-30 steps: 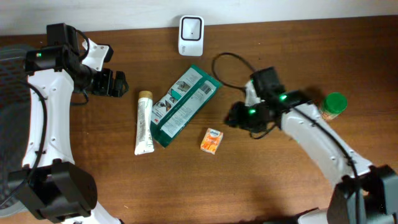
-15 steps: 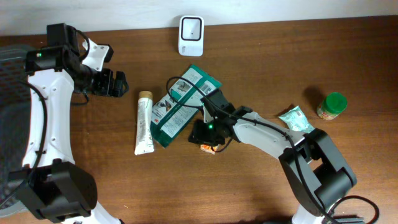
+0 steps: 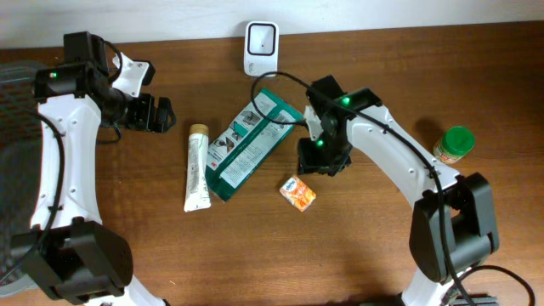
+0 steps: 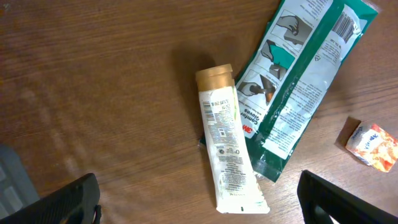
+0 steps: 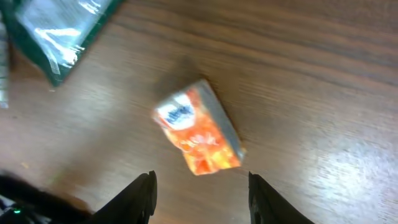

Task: Scan the item barcode
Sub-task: 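Reach the right gripper to the orange Kleenex pack and grasp it, then raise the Kleenex pack to the scanner with the right gripper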

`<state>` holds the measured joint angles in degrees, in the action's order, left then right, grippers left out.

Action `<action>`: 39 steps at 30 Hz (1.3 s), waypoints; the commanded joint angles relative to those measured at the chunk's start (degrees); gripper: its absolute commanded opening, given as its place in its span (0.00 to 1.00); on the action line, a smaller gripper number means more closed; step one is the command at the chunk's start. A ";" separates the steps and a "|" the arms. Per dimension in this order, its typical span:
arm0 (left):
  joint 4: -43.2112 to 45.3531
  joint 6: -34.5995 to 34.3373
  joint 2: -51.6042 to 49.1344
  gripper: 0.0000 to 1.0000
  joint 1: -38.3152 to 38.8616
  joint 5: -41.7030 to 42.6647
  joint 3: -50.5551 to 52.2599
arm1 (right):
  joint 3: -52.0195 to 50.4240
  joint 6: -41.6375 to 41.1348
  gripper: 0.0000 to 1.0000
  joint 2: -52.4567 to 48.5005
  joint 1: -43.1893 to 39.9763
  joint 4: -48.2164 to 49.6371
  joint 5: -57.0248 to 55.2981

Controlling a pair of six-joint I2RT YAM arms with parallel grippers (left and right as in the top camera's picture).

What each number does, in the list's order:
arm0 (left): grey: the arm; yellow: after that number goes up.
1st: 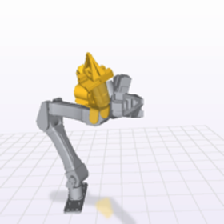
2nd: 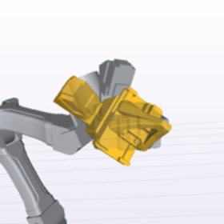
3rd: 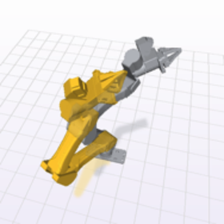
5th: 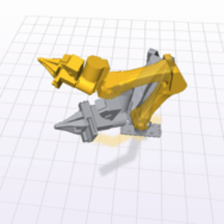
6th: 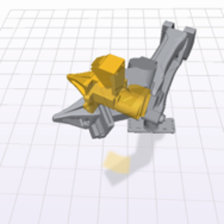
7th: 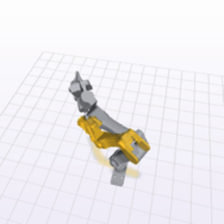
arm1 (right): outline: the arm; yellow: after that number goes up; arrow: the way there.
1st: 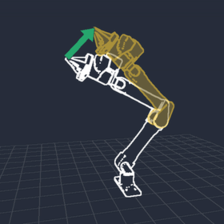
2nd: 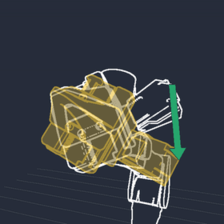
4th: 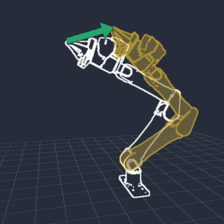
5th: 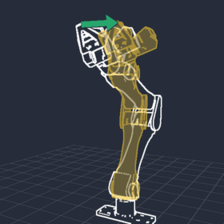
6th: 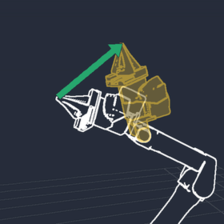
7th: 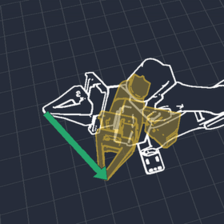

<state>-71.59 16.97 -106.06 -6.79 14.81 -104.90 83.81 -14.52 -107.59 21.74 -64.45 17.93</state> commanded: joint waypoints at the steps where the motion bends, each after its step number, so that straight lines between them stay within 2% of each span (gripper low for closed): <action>1: -0.09 0.68 1.18 0.99 -0.15 0.83 -0.68 | -6.75 0.87 0.40 0.39 -0.11 3.43 1.01; 3: -0.09 0.68 1.18 0.99 -0.15 0.83 -0.68 | -9.66 3.61 0.37 0.39 -0.02 5.84 4.35; 9: -0.09 0.68 1.18 0.99 -0.15 0.83 -0.68 | -13.79 3.56 0.37 0.39 -0.07 11.85 3.74; 11: -0.09 0.68 1.18 0.99 -0.15 0.83 -0.68 | -13.79 3.13 0.37 0.39 -0.13 12.26 0.42; 16: -0.09 0.68 1.18 0.99 -0.15 0.83 -0.68 | -16.50 1.01 0.35 0.31 -0.07 15.23 3.04; 19: -0.09 0.68 1.18 0.99 -0.15 0.83 -0.68 | -16.52 -0.61 0.29 -2.84 -0.11 15.72 4.37; 22: -0.09 0.70 1.18 0.99 -0.15 0.83 -0.68 | -16.37 -0.98 0.09 -3.93 -2.32 15.74 6.58; 23: -0.09 0.70 1.18 0.99 -0.15 0.83 -0.68 | -16.37 -0.98 0.04 -3.91 -2.82 15.65 7.28; 24: -0.09 0.68 1.18 0.99 -0.15 0.83 -0.68 | -16.31 -0.98 0.04 -3.89 -3.23 15.69 8.20; 25: -0.09 0.68 1.18 0.99 -0.15 0.83 -0.68 | -15.65 -0.98 0.04 -3.89 -3.82 15.67 10.40; 28: -0.09 0.68 1.18 0.99 -0.15 0.83 -0.68 | -11.67 10.21 0.04 0.33 -4.20 15.65 35.87; 31: -0.09 0.70 1.18 0.99 -0.15 0.83 -0.68 | -9.18 11.32 0.04 3.17 -4.28 15.87 49.07; 34: -0.09 0.68 1.18 0.99 -0.15 0.83 -0.68 | -8.35 11.28 0.04 4.44 -7.85 15.98 68.24; 39: -0.09 0.70 1.18 0.99 -0.15 0.83 -0.68 | -8.35 8.11 0.04 4.76 -13.90 10.01 70.99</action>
<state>-71.61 16.97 -106.06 -6.79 14.81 -104.90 74.46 -6.28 -104.90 9.39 -52.27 86.08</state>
